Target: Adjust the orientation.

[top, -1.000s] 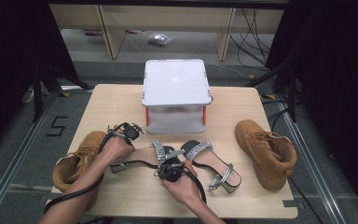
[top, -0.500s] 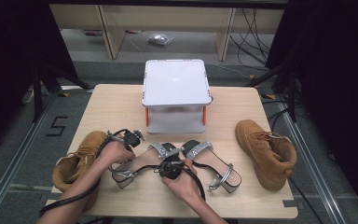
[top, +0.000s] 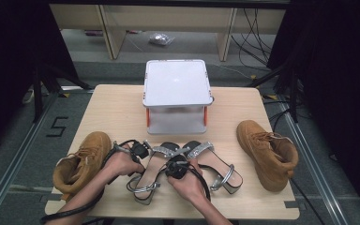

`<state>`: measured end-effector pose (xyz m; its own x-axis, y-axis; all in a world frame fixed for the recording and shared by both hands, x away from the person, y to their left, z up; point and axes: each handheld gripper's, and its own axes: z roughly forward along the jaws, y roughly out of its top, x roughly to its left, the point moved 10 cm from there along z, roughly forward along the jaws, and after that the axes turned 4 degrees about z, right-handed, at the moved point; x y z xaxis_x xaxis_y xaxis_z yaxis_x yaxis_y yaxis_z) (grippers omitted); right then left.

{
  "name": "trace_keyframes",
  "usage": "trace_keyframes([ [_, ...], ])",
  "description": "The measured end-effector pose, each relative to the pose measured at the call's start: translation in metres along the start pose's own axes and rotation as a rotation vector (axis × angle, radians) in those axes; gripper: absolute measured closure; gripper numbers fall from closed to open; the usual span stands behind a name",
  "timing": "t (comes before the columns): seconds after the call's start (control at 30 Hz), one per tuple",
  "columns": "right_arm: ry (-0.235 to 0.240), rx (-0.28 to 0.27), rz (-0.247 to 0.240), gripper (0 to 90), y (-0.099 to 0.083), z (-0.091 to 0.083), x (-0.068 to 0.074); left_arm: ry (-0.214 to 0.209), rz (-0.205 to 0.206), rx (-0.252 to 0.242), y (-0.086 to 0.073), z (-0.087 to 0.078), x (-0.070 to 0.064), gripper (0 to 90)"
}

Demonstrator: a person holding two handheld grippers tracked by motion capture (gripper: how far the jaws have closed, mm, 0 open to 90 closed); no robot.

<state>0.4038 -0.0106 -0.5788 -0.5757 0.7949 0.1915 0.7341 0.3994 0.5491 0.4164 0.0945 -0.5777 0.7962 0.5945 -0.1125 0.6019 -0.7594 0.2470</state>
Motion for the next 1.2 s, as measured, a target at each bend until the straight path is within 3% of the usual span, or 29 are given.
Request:
trace_keyframes([
  [0.13,-0.009,0.001,0.005,90.0,-0.003,-0.003,-0.004,-0.009,0.004,-0.023,0.004,0.002,-0.011,89.8],
  [0.27,-0.027,-0.002,0.025,90.0,-0.005,-0.009,-0.017,-0.065,0.006,-0.059,0.013,0.007,-0.031,89.8],
  [0.43,-0.031,-0.006,0.04,90.0,-0.004,-0.011,-0.028,-0.079,0.006,-0.091,0.022,0.011,-0.043,89.8],
  [0.5,-0.033,-0.016,0.023,90.0,-0.003,-0.01,-0.031,-0.074,0.01,-0.093,0.023,0.011,-0.042,89.8],
  [0.6,-0.027,-0.013,0.045,90.0,-0.002,-0.011,-0.032,-0.063,0.007,-0.113,0.026,0.011,-0.041,89.8],
  [0.67,-0.026,-0.028,0.053,89.9,0.001,-0.016,-0.032,-0.034,0.009,-0.133,0.024,0.009,-0.038,88.4],
  [0.73,-0.035,-0.033,0.048,86.4,0.002,-0.021,-0.033,-0.013,-0.019,-0.187,0.025,0.006,-0.038,84.0],
  [0.83,-0.035,-0.039,0.064,80.0,0.002,-0.03,-0.034,0.041,-0.002,-0.248,0.02,-0.007,-0.03,78.6],
  [0.87,-0.035,-0.039,0.064,80.0,0.002,-0.03,-0.034,0.041,-0.002,-0.248,0.02,-0.007,-0.03,76.9],
  [0.9,-0.032,-0.044,0.074,77.4,0.002,-0.033,-0.035,0.062,0.007,-0.277,0.019,-0.015,-0.025,76.9],
  [0.97,-0.029,-0.067,0.087,69.0,0.004,-0.046,-0.036,0.119,0.008,-0.409,0.024,-0.035,-0.013,68.8],
  [1.0,-0.021,-0.058,0.1,67.1,0.002,-0.051,-0.034,0.15,0.053,-0.482,0.031,-0.044,-0.005,66.5],
  [1.07,-0.008,-0.061,0.11,63.2,0.002,-0.057,-0.033,0.177,-0.017,-0.568,0.036,-0.058,0.005,66.6],
  [1.1,-0.008,-0.061,0.11,63.2,0.002,-0.057,-0.033,0.177,-0.017,-0.568,0.036,-0.058,0.005,67.6],
  [1.13,-0.009,-0.067,0.109,60.9,0.002,-0.06,-0.033,0.189,-0.03,-0.647,0.043,-0.069,0.011,67.6],
  [1.2,0.017,-0.047,0.116,56.5,0.0,-0.063,-0.028,0.197,-0.093,-0.747,0.053,-0.083,0.02,75.7],
])
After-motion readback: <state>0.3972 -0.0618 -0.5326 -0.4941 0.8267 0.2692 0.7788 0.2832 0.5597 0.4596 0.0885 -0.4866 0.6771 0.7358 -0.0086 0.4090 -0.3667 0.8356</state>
